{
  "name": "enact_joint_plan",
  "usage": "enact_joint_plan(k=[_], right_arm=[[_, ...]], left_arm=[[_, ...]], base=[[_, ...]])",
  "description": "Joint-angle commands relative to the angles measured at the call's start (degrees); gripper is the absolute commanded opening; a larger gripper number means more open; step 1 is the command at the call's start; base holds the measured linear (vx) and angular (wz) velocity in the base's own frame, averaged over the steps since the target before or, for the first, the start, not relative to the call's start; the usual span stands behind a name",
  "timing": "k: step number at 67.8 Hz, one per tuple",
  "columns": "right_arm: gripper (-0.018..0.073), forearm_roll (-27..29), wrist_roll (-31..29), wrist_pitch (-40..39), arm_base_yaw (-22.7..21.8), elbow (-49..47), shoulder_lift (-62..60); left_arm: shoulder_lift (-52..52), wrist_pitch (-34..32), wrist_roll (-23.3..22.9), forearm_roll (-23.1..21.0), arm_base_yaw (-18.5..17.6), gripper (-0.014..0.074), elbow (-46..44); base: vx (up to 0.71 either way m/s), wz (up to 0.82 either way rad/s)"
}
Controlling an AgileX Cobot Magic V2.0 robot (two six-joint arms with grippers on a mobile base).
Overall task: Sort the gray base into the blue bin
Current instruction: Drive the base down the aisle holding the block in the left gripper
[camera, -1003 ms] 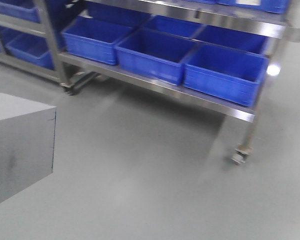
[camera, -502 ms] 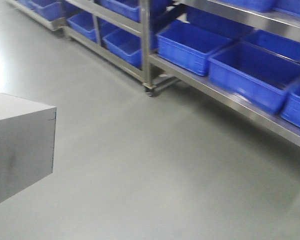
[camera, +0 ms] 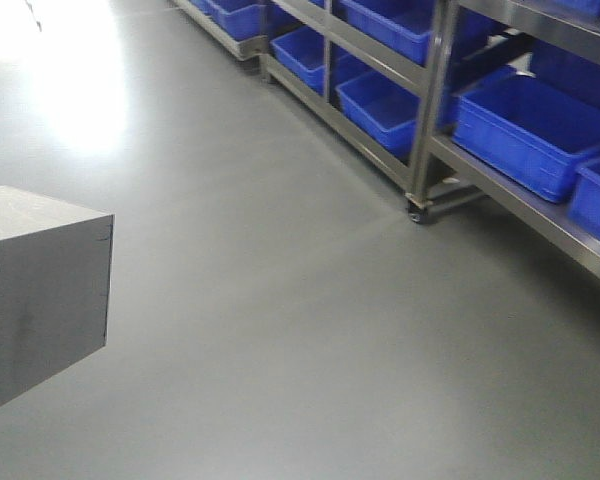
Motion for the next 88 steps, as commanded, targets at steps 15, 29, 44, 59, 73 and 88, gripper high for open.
enact_joint_plan(k=[15, 29, 44, 59, 73, 88], right_arm=[[-0.0005, -0.4, -0.7, -4.3, -0.3, 0.1, 1.0], [-0.0005, -0.4, -0.7, -4.3, -0.3, 0.1, 1.0], [-0.0005, -0.4, -0.7, -4.3, -0.3, 0.1, 1.0], [-0.0005, -0.4, -0.7, -4.3, -0.3, 0.1, 1.0], [-0.0005, -0.4, -0.7, -4.3, -0.3, 0.1, 1.0], [-0.0005, -0.4, -0.7, -4.3, -0.3, 0.1, 1.0]], left_arm=[[0.4, -6.0, -0.7, -0.3, -0.3, -0.0008, -1.9], [0.4, -6.0, -0.7, -0.3, -0.3, -0.0008, -1.9], [0.4, -6.0, -0.7, -0.3, -0.3, -0.0008, -1.9], [0.4, -6.0, -0.7, -0.3, -0.3, -0.0008, -1.9], [0.4, -6.0, -0.7, -0.3, -0.3, -0.0008, -1.9], [0.4, -6.0, -0.7, -0.3, -0.3, -0.0007, -1.9]], base=[[0.27, 0.41], [0.27, 0.38], [0.27, 0.36], [0.31, 0.24], [0.35, 0.09], [0.37, 0.01]])
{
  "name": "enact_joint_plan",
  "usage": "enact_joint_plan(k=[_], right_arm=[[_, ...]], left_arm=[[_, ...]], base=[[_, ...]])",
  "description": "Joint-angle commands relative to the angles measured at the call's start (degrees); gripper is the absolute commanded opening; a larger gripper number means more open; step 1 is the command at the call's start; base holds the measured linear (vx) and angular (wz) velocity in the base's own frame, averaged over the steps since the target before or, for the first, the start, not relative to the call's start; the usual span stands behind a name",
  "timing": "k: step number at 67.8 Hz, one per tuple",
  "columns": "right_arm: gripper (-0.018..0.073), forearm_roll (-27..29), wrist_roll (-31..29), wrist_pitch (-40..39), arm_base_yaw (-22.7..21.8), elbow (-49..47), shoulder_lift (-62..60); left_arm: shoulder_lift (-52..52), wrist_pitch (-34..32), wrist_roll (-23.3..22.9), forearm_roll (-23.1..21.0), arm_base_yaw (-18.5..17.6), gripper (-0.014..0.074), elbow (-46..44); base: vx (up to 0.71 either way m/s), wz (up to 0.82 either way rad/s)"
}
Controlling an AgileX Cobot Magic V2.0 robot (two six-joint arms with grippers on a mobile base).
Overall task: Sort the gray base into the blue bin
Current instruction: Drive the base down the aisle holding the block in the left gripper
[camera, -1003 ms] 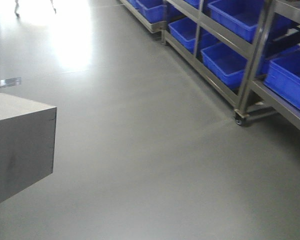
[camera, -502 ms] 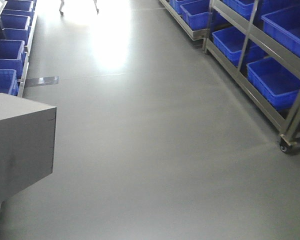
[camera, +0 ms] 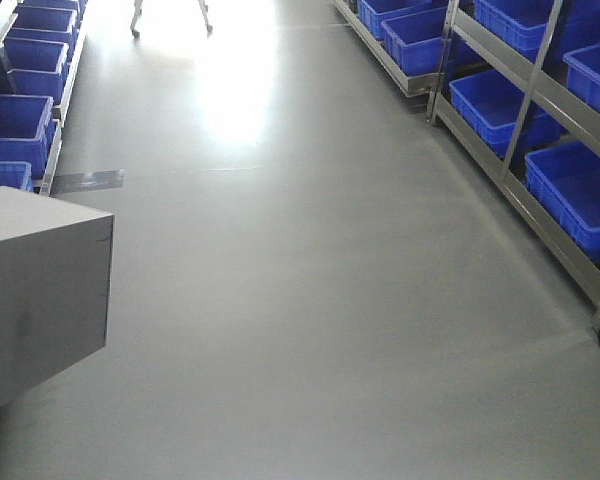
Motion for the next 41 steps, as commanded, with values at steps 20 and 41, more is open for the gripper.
enact_joint_plan(k=[20, 41], right_arm=[[-0.0005, -0.4, -0.7, -4.3, -0.3, 0.1, 1.0], [-0.0005, -0.4, -0.7, -4.3, -0.3, 0.1, 1.0]], left_arm=[[0.4, -6.0, -0.7, -0.3, -0.3, -0.0007, -1.9], [0.4, -6.0, -0.7, -0.3, -0.3, -0.0007, -1.9]], base=[[0.42, 0.06], [0.45, 0.13]])
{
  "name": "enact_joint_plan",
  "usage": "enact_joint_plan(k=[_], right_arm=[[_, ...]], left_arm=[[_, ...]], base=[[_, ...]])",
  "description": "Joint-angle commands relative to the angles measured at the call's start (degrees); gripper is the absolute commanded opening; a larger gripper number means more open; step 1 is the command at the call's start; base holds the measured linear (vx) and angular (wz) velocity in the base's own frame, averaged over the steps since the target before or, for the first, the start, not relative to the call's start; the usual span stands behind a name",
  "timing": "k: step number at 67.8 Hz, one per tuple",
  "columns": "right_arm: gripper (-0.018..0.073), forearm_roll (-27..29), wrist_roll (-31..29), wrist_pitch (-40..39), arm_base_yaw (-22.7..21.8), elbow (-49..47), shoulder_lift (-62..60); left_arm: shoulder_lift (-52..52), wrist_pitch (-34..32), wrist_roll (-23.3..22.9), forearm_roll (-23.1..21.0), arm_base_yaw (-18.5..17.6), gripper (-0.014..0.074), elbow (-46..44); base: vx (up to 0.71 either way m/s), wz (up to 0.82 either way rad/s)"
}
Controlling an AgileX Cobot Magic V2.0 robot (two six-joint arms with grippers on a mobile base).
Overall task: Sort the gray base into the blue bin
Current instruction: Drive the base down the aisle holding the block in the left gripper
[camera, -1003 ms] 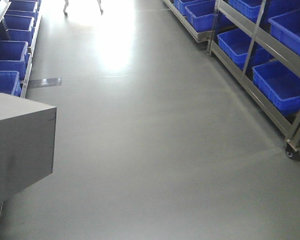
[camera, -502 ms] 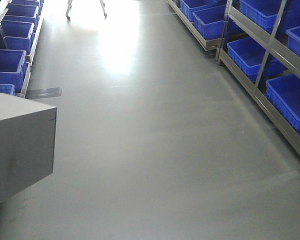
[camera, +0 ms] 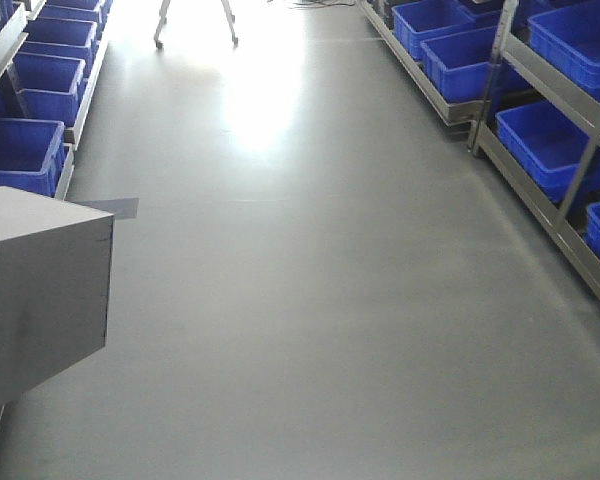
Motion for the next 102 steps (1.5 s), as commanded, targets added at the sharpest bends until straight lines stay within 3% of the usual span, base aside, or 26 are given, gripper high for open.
enact_joint_plan(k=[1, 102], right_arm=[[-0.0005, -0.4, -0.7, -4.3, -0.3, 0.1, 1.0], [-0.0005, -0.4, -0.7, -4.3, -0.3, 0.1, 1.0]], left_arm=[[0.4, -6.0, -0.7, -0.3, -0.3, -0.0007, -1.9], [0.4, -6.0, -0.7, -0.3, -0.3, -0.0006, -1.9]], base=[[0.45, 0.16], [0.45, 0.08]])
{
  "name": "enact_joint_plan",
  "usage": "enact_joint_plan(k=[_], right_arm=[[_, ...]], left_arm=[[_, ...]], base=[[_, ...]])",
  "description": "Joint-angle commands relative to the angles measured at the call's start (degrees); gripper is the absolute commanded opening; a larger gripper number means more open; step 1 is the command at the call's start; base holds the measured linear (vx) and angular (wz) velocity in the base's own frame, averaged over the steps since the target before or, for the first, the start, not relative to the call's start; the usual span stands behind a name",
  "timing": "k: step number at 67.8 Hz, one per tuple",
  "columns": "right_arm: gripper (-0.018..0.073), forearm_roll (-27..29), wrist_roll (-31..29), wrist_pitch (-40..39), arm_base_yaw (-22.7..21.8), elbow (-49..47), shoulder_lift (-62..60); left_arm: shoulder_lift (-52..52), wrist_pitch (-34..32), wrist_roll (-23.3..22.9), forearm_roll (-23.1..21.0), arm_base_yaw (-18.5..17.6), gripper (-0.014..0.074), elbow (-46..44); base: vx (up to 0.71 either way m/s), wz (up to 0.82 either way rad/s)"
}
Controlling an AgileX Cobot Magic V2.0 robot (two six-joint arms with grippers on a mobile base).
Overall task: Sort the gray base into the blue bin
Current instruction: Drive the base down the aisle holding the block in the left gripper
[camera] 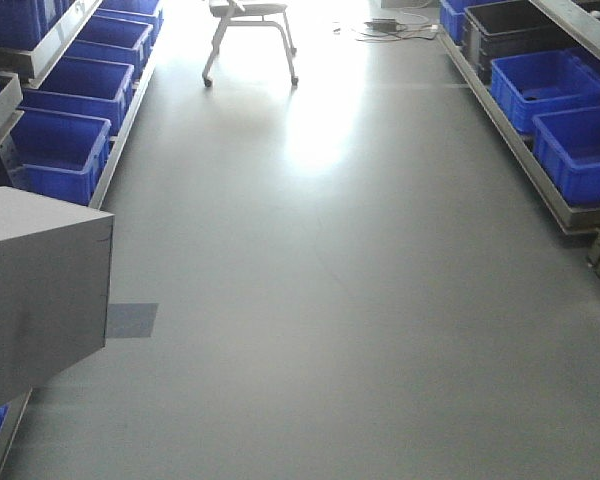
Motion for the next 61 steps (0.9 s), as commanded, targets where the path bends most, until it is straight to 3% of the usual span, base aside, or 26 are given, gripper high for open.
enact_joint_plan(k=[1, 43, 61], right_arm=[[-0.0005, -0.4, -0.7, -4.3, -0.3, 0.1, 1.0], [-0.0005, -0.4, -0.7, -4.3, -0.3, 0.1, 1.0], [-0.0005, -0.4, -0.7, -4.3, -0.3, 0.1, 1.0]], left_arm=[[0.4, -6.0, -0.7, -0.3, -0.3, -0.0006, -1.9], [0.4, -6.0, -0.7, -0.3, -0.3, -0.0006, -1.9], [0.4, -6.0, -0.7, -0.3, -0.3, -0.0006, -1.9]], base=[[0.41, 0.18], [0.37, 0.12], [0.25, 0.47]])
